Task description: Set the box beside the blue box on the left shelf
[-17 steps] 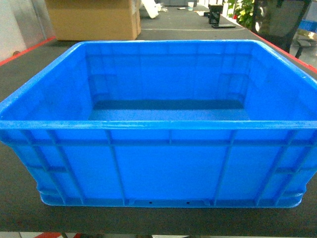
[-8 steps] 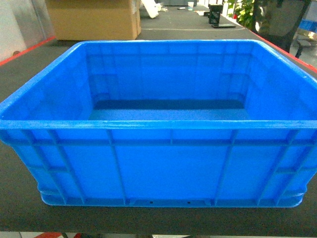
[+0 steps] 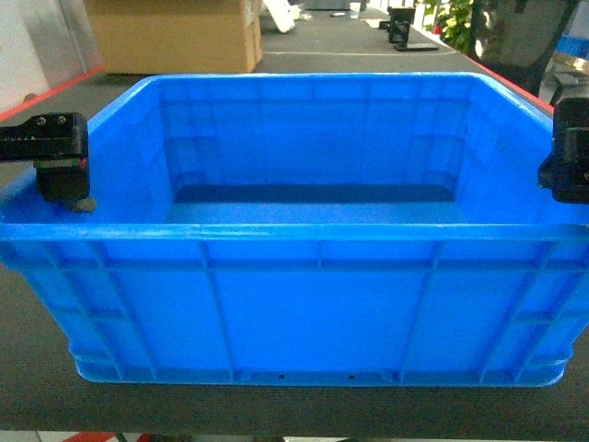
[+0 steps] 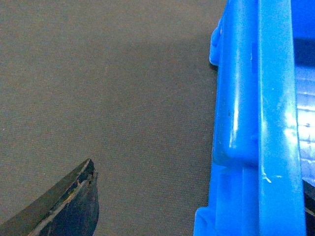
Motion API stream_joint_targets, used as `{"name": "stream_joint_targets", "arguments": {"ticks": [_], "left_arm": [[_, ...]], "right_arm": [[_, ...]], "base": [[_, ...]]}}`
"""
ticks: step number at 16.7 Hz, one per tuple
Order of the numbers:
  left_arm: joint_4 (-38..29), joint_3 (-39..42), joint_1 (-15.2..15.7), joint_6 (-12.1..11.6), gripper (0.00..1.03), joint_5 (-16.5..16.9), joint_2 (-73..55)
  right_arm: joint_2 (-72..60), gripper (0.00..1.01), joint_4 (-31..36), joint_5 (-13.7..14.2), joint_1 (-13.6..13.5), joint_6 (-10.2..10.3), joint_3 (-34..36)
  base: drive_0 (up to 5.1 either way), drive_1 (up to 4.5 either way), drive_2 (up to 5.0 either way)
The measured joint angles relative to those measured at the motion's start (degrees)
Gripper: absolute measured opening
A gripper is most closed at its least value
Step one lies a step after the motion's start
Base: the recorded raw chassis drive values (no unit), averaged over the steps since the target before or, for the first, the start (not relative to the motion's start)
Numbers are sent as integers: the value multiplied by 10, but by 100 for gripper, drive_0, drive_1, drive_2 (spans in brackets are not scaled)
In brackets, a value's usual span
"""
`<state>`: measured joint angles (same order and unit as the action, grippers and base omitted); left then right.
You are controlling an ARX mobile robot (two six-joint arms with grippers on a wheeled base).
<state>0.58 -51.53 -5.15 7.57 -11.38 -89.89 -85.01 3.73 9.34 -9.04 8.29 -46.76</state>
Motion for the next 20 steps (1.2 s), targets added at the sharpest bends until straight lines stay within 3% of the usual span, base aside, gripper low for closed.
{"name": "stream_joint_targets", "arguments": {"ticks": [2, 7, 8, 10, 12, 15, 20], "left_arm": [[2, -12, -1, -1, 93, 3, -12], [20, -37, -15, 2, 43, 18, -33], [20, -39, -17, 2, 30, 22, -36], [22, -40, -18, 20, 16, 21, -37], [22, -39, -22, 32, 13, 11, -31], [9, -9, -32, 30, 13, -11, 7], [-28, 28, -54, 5, 13, -59, 140]], "right_arm": [[-20, 74, -5, 4, 0, -4, -12], [-38, 23, -7, 8, -4, -9, -22], [-39, 13, -6, 6, -8, -1, -23], [-39, 11, -4, -2, -7, 12, -24], [-29, 11, 1, -2, -7, 13, -20], [1, 10, 3, 2, -11, 12, -7], [111, 10, 9, 14, -16, 10, 13]], "base": [[0, 0, 0], [0, 0, 0], [0, 0, 0], [0, 0, 0], [0, 0, 0], [0, 0, 0], [0, 0, 0]]}}
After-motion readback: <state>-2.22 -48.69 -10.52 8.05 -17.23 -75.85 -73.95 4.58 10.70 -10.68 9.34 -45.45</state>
